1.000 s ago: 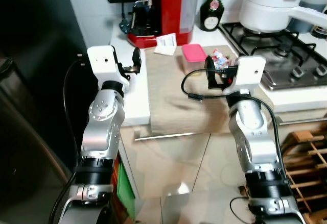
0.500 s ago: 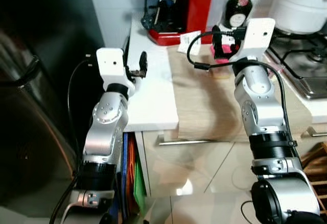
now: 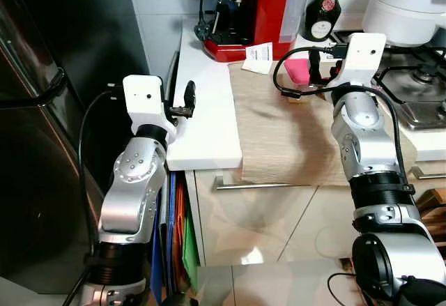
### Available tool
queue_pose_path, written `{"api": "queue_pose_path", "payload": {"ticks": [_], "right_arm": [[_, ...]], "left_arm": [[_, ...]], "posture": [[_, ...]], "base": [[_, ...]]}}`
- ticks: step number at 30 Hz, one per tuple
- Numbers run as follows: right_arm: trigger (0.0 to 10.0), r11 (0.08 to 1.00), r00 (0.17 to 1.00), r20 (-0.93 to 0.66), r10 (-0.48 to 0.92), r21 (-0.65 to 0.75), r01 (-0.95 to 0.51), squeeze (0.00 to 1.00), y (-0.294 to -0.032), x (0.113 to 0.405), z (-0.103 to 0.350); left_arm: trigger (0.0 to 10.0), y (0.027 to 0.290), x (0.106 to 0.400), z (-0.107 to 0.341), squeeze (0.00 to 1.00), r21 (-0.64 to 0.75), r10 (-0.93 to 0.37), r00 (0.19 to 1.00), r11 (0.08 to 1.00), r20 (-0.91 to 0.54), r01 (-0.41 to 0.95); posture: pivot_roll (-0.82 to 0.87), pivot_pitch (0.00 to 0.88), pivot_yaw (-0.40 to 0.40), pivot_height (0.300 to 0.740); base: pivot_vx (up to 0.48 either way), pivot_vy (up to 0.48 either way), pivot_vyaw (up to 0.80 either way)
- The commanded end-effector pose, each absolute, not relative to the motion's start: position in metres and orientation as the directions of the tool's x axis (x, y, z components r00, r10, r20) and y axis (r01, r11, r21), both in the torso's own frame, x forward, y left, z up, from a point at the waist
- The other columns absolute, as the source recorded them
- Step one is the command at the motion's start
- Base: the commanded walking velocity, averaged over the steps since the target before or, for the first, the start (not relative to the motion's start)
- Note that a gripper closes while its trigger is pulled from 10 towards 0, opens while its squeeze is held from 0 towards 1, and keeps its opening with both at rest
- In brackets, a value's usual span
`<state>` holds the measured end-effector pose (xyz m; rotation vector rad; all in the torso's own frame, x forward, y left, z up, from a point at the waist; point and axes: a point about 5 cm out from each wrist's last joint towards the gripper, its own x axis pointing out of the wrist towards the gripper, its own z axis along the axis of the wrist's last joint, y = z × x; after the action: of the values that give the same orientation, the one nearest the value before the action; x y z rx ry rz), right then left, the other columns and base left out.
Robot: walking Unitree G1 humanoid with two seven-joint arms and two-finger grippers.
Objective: Restocking fridge
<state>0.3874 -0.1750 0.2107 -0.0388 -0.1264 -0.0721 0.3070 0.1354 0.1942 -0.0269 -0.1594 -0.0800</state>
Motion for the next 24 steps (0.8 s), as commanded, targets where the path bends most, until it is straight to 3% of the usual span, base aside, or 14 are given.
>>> {"api": "queue_pose_path", "payload": {"ticks": [1, 15, 24], "right_arm": [[10.0, 0.998, 0.988, 0.145, -0.059, -0.006, 0.06, 0.0, -0.176, 0.392, 0.22], [10.0, 1.0, 0.995, 0.101, 0.004, -0.023, -0.002, 0.0, -0.161, 0.408, 0.223], [10.0, 0.999, 0.995, 0.093, -0.039, -0.008, 0.04, 0.0, -0.16, 0.41, 0.22]], "left_arm": [[10.0, 0.141, 0.304, 0.195, 0.0, -0.01, -0.055, 0.987, 0.998, 0.15, 0.057], [10.0, 0.145, 0.286, 0.194, 0.0, -0.01, -0.025, 0.993, 1.0, 0.118, 0.027], [10.0, 0.147, 0.282, 0.192, 0.0, -0.015, -0.013, 0.995, 1.0, 0.103, 0.015]], "posture": [[0.09, 0.018, 0.025, 0.74], [0.12, 0.051, -0.004, 0.74], [0.12, 0.066, -0.017, 0.74]], "base": [[0.0, 0.0, 0.0], [0.0, 0.0, 0.0], [0.0, 0.0, 0.0]]}}
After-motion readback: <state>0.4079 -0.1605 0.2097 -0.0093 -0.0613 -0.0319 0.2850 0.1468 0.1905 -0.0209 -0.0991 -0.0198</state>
